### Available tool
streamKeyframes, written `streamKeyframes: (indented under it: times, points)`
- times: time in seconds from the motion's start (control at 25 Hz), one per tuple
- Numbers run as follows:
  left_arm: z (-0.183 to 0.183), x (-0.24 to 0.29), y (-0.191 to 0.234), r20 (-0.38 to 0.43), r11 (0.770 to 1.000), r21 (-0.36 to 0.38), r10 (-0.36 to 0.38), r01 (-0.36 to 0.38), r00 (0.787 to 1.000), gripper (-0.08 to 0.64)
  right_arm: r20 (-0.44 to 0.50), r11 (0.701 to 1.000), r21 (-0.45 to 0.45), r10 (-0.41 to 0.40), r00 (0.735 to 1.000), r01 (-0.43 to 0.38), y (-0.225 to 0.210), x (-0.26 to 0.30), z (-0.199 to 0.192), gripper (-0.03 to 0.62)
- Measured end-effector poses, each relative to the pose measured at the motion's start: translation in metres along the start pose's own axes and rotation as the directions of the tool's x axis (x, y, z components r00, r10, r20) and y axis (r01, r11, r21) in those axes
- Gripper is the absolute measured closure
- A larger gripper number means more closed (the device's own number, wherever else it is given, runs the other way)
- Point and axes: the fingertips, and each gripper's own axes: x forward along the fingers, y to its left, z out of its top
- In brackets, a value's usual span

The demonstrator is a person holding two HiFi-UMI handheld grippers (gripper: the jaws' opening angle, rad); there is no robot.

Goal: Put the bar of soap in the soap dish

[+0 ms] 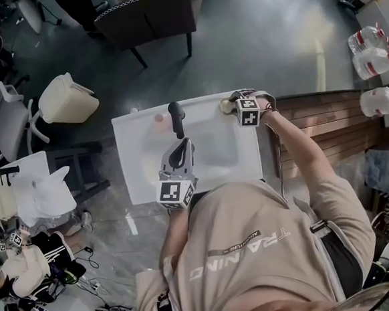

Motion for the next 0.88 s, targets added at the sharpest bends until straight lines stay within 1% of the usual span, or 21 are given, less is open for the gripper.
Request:
streamKeyframes:
  times: [0.28, 0.56, 0.72, 0.88]
  points:
    - [-0.005, 0.009, -0.003, -0.014, 1.0, -0.004, -0.02, 0.02, 1.0, 0.549, -0.017, 1.0, 0.0, 0.018, 1.0, -0.018, -0.005, 0.01, -0.001, 0.416]
    - [-0.003, 0.013, -0.007, -0.019, 0.999, 0.001, -0.039, 0.039, 0.999, 0.549, 0.018, 0.999, 0.022, 0.039, 0.999, -0.04, -0.006, 0.01, 0.007, 0.416]
    - [-0.005, 0.013, -0.014, -0.022, 0.999, 0.006, -0.048, 0.048, 0.999, 0.549, 0.048, 1.0, 0.003, 0.022, 0.999, -0.022, -0.006, -0.001, 0.015, 0.414]
    - [-0.006, 0.012, -0.024, -0.019, 0.998, 0.008, -0.058, 0.058, 0.998, 0.549, 0.054, 1.0, -0.01, -0.001, 0.999, 0.002, -0.002, -0.014, 0.013, 0.414]
